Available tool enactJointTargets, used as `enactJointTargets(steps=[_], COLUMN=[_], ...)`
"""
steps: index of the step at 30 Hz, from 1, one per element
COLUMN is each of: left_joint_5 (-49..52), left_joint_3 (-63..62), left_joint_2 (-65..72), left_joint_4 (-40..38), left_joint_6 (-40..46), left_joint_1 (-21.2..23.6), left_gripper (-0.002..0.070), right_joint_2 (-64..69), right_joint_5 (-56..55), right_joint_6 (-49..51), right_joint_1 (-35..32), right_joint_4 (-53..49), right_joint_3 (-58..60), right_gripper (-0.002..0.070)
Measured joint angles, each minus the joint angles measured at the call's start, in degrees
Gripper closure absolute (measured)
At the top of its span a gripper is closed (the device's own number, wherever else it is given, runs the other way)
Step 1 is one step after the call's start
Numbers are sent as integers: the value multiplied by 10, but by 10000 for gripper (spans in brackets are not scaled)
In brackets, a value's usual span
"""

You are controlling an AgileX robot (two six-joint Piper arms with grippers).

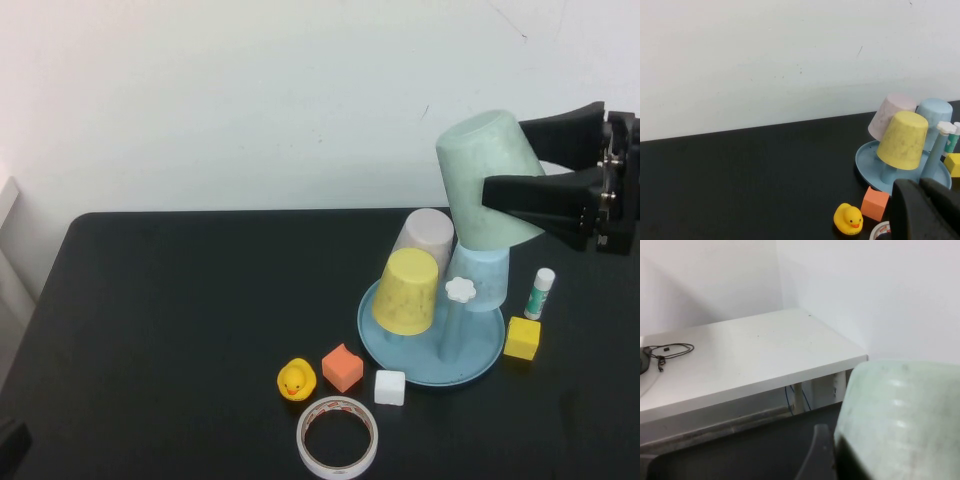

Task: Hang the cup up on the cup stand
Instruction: Place the cup on the cup holder

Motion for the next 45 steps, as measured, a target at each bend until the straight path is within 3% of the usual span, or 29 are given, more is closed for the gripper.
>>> enactJointTargets(steps=[15, 20, 22, 27, 33, 37, 39, 42, 45], left_joint_5=[0, 1, 1, 1, 1, 1, 1, 1, 1], left_joint_3=[0, 0, 0, 0, 0, 0, 0, 0, 0], left_joint_2=[0, 0, 0, 0, 0, 0, 0, 0, 0], left_joint_4=[0, 0, 0, 0, 0, 0, 0, 0, 0], left_joint_6=[6, 6, 6, 6, 6, 6, 6, 6, 6], left_joint_1=[0, 0, 0, 0, 0, 0, 0, 0, 0], left_gripper=[675, 675, 675, 675, 675, 676, 676, 676, 676], right_joint_2=[0, -24, -44, -57, -57, -57, -52, -26, 11], right_joint_5=[-4, -146, -288, -494, -665, -872, -1008, -1217, -1294], right_joint_6=[-21, 35, 135, 450, 965, 1254, 1308, 1306, 1263], right_joint_1=[0, 10, 30, 70, 116, 140, 140, 139, 139], right_joint_4=[-87, -120, -136, -261, -649, -943, -1057, -1136, -1165], right_joint_3=[0, 0, 0, 1, 7, 58, 94, 142, 165], right_gripper=[70, 70, 71, 71, 71, 72, 72, 72, 72])
